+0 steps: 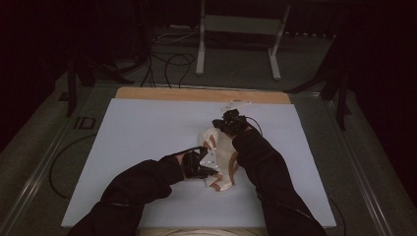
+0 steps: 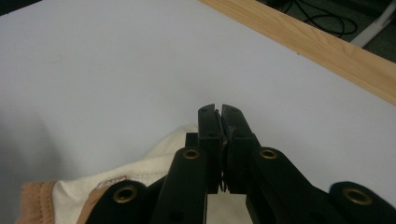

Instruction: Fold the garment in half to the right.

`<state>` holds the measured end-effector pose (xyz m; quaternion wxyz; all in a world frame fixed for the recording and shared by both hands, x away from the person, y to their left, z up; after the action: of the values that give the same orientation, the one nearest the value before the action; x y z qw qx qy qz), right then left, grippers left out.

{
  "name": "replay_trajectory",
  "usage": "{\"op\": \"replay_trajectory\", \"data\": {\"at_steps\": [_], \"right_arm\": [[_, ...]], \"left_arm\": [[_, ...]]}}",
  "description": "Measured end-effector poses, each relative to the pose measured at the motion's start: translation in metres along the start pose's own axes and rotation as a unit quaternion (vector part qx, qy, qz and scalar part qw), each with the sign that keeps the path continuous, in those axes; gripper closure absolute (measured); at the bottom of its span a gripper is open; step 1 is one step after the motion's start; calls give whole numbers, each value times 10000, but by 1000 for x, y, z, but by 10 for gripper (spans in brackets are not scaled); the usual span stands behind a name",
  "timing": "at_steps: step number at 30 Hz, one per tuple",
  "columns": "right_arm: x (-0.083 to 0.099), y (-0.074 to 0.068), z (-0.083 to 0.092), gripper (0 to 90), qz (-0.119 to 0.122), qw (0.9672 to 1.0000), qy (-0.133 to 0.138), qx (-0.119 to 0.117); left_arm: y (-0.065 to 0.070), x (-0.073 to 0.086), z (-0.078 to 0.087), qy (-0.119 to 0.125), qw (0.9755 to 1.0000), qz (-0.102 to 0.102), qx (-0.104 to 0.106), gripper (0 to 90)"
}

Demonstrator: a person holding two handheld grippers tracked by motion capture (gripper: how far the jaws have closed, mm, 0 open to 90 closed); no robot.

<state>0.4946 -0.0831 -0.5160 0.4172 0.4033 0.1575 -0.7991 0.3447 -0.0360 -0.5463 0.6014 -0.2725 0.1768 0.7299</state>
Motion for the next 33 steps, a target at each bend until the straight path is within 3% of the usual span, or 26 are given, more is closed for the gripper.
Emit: {"op": "replay_trajectory", "data": {"at_steps": [13, 23, 33], "right_arm": [[20, 16, 9, 883, -168, 9998, 30, 91], [37, 21, 9, 881, -265, 9996, -45, 108], [50, 30, 16, 880, -428, 9990, 3, 139]], "left_arm": [[5, -14, -19, -101, 9998, -7, 166, 863], [9, -16, -28, -253, 9992, 0, 305, 860], [11, -22, -35, -250, 9990, 11, 360, 858]]}}
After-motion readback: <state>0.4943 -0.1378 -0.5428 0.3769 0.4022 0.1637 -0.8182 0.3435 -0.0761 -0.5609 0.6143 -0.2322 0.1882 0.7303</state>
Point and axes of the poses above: each handheld gripper's, and its own axes: z roughly backward along the jaws, x roughly out of its underside, y roughly to its right, the point moved 10 cm from there along -z, roughly forward along the jaws, and after that the axes turned 9 degrees about z, right-handed, at the moved point
